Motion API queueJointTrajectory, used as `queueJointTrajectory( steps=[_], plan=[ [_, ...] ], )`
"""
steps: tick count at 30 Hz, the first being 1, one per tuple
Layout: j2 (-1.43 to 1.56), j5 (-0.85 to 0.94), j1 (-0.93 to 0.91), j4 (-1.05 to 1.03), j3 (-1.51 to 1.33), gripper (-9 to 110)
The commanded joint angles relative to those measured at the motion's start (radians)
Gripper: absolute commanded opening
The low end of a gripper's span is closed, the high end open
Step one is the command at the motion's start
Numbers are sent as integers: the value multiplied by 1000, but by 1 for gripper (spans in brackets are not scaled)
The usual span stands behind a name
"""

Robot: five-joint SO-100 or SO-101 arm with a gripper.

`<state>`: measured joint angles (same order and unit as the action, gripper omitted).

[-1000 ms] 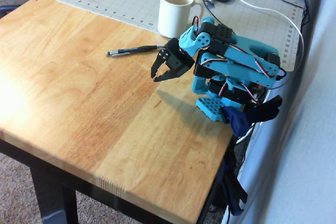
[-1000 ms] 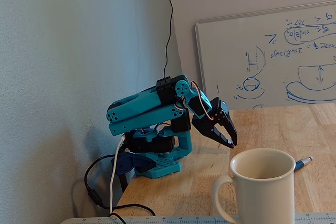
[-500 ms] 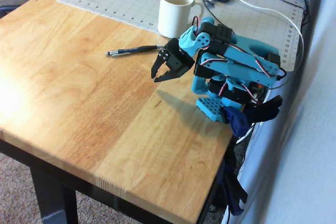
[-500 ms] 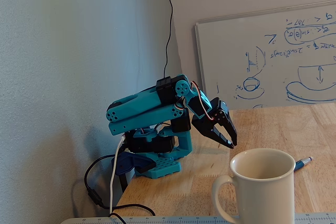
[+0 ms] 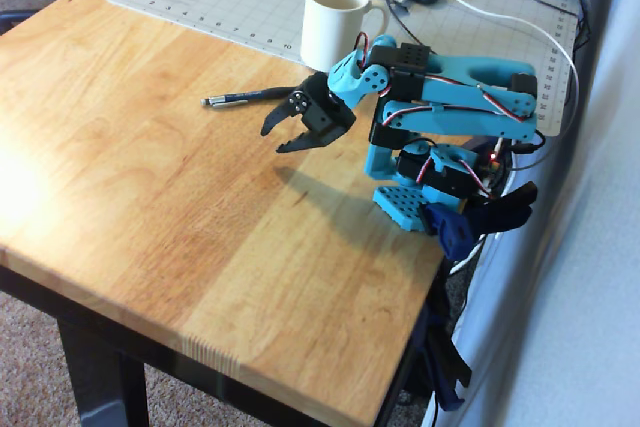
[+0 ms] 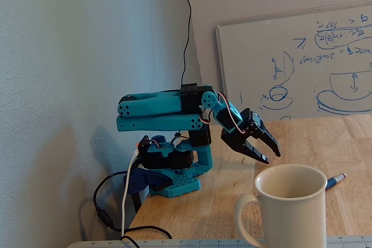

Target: Grasp a pen and put it in a mug.

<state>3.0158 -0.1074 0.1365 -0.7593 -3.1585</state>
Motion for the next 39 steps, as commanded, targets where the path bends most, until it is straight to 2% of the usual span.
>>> queueJointTrajectory(
  steps=[1,20,31,36,39],
  plan=[
    [-51,-11,-3,80,26,11],
    [-664,20,-21,112,497,11],
    [-899,480,-252,-34,770,11],
    [-1049,618,-342,-31,851,11],
    [-1127,640,-393,-31,890,11]
  ],
)
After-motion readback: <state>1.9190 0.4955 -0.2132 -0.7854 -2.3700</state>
